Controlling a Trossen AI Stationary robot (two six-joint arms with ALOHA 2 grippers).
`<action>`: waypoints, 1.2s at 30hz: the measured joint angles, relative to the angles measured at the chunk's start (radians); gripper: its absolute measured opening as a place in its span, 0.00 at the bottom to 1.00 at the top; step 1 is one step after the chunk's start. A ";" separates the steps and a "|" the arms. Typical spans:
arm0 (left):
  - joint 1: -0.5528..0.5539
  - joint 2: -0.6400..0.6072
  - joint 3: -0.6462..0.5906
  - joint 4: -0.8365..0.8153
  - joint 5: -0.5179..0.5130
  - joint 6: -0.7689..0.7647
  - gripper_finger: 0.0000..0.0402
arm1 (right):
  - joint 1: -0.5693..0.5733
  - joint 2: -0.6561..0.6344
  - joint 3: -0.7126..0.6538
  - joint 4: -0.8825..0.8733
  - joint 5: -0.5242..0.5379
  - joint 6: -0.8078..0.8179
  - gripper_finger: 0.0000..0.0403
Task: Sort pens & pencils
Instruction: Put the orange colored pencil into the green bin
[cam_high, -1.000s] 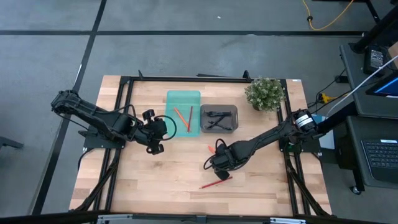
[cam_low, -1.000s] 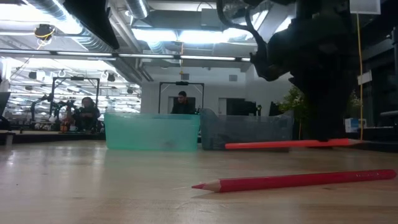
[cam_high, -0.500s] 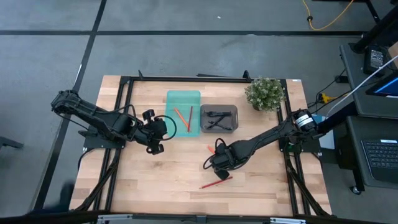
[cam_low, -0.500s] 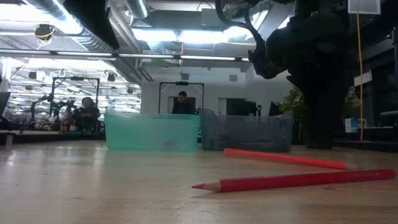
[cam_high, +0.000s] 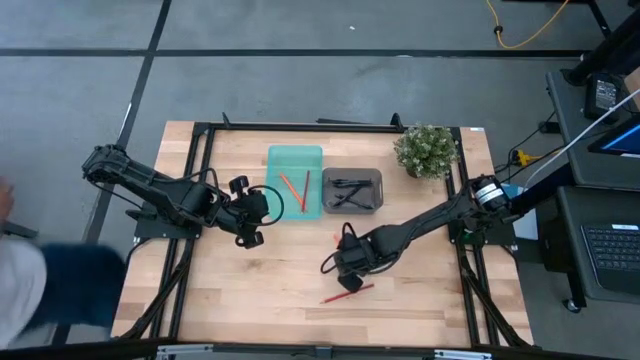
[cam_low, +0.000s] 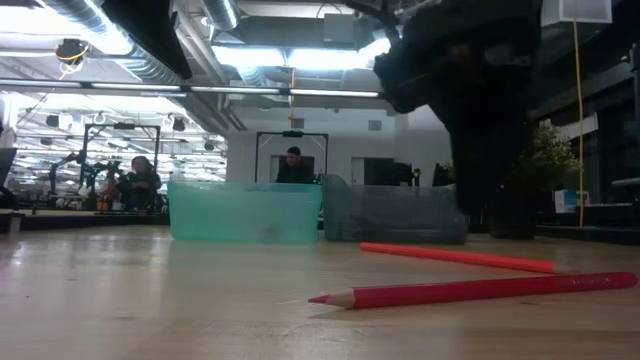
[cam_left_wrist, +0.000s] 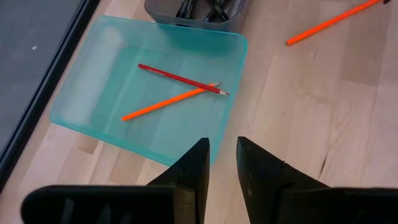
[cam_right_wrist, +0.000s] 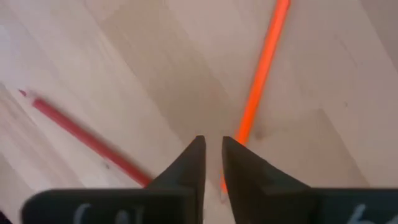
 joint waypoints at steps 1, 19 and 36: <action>0.000 0.000 0.000 0.000 0.000 0.000 0.19 | -0.005 0.000 0.000 0.007 0.000 -0.001 0.15; -0.018 0.000 0.000 0.001 0.000 0.003 0.19 | -0.088 0.131 -0.003 0.043 -0.117 -0.032 0.28; -0.049 0.000 0.000 0.002 -0.034 0.002 0.19 | -0.026 0.147 0.172 -0.214 0.058 -0.105 0.28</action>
